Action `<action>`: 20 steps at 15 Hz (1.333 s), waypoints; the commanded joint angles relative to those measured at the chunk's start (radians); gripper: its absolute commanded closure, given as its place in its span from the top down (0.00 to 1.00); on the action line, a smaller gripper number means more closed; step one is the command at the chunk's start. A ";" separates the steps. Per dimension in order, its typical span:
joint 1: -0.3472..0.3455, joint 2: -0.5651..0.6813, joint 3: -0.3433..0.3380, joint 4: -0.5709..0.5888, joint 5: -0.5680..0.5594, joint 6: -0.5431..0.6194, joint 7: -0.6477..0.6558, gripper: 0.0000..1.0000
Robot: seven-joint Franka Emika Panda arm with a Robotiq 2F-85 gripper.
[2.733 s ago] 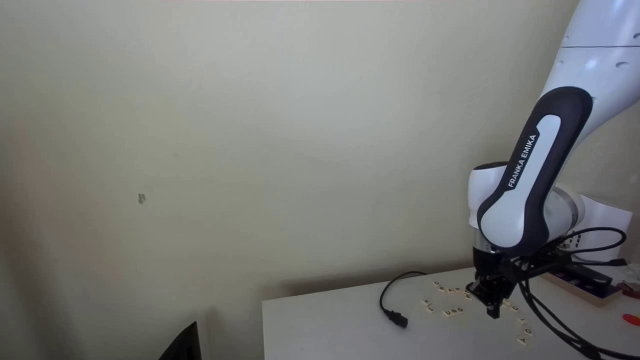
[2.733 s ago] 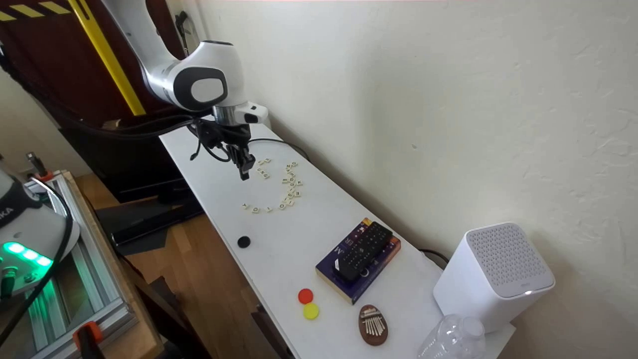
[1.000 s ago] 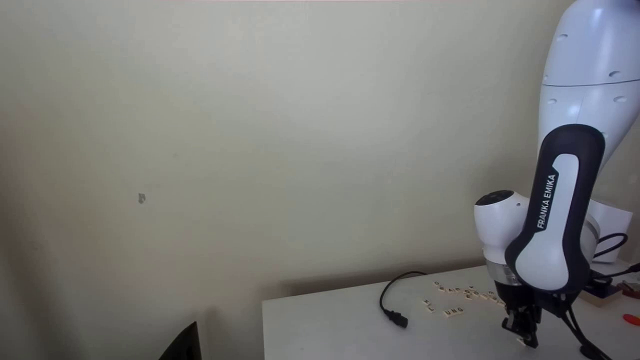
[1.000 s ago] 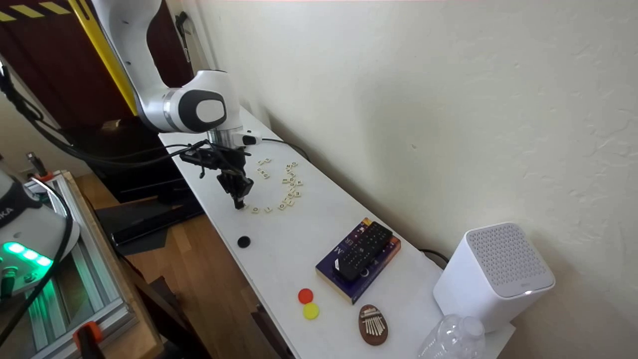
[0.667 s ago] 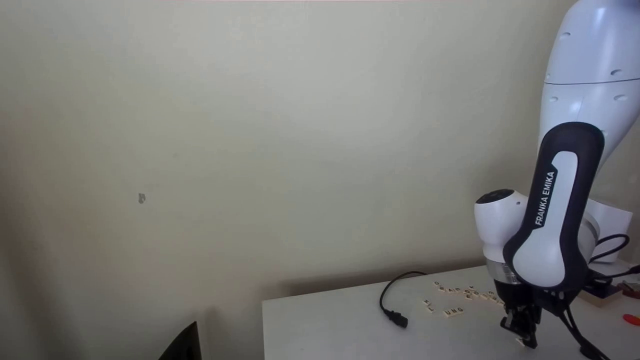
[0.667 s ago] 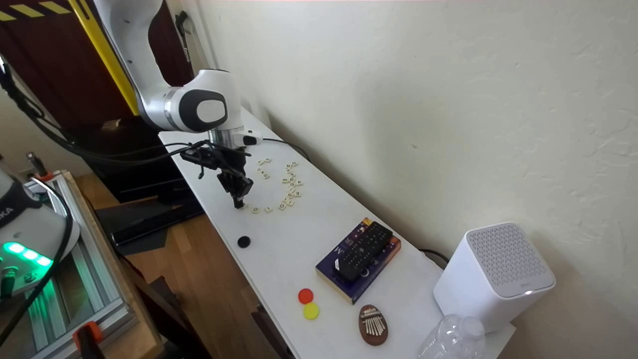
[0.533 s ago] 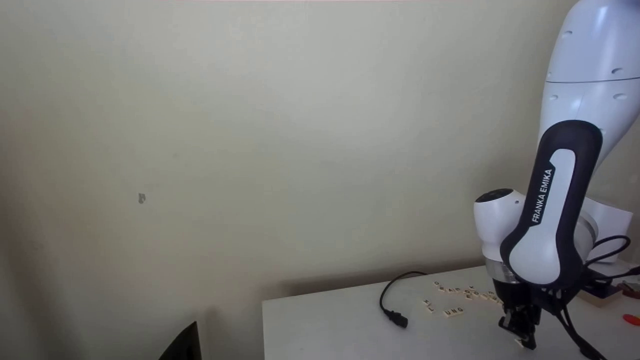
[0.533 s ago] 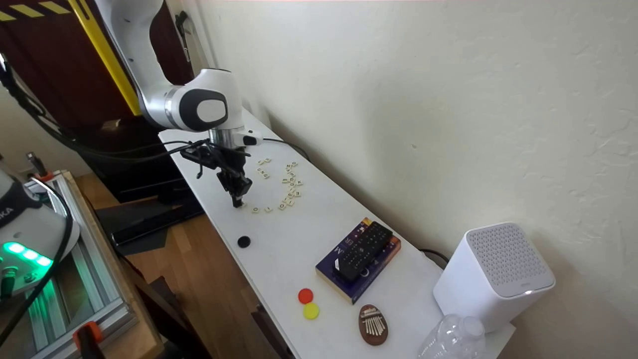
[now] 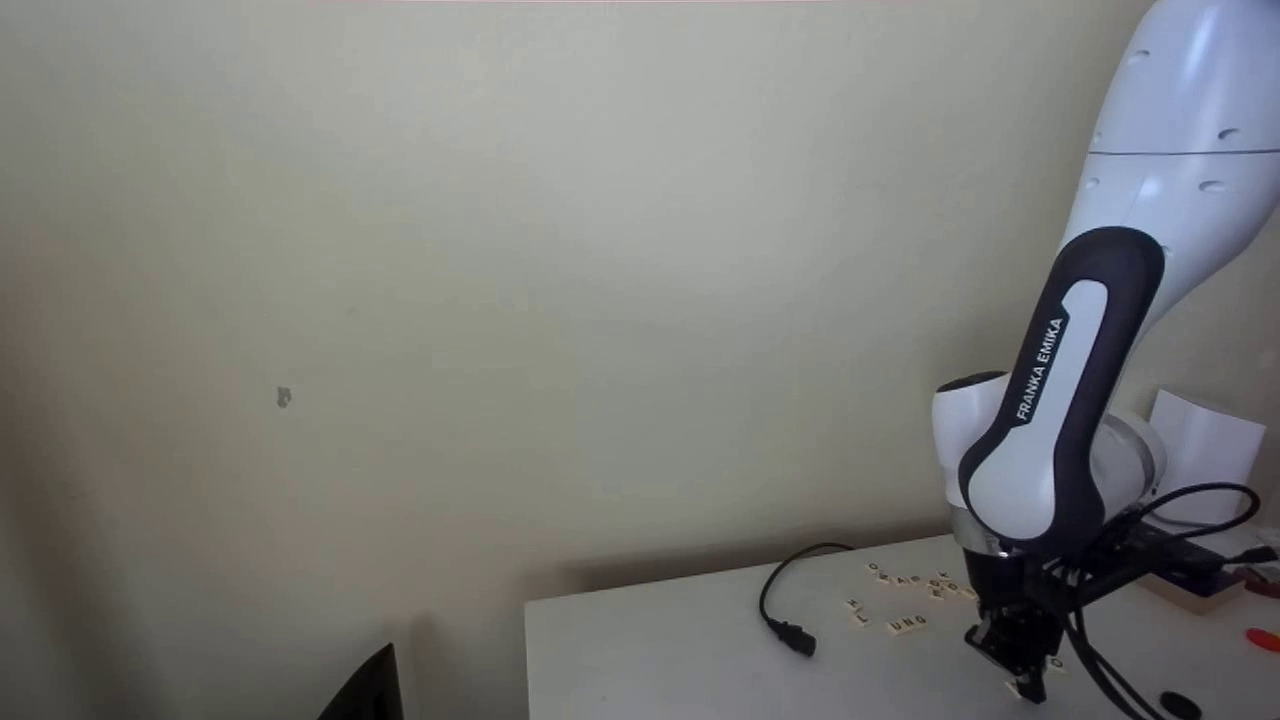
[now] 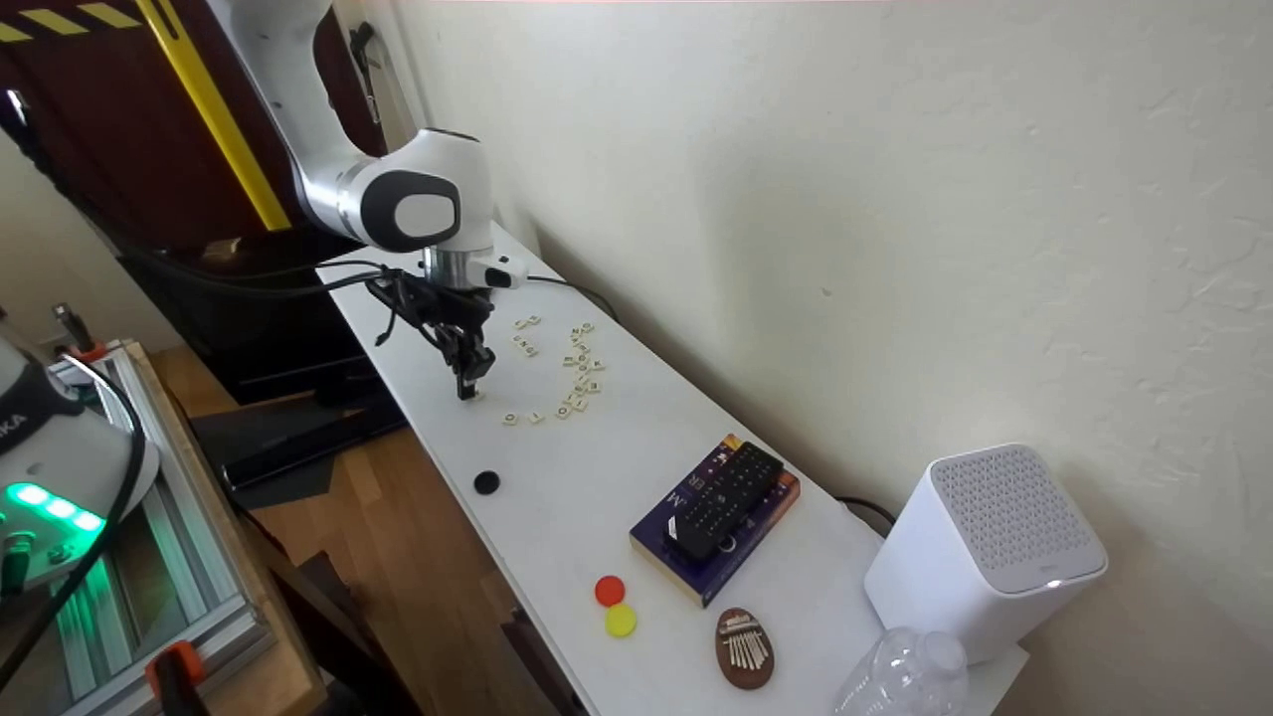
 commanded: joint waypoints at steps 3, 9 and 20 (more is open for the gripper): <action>-0.056 0.031 0.087 0.066 0.124 -0.043 0.034 0.00; -0.077 0.055 0.133 0.140 0.231 -0.103 0.083 0.00; -0.111 0.102 0.171 0.255 0.427 -0.180 0.191 0.00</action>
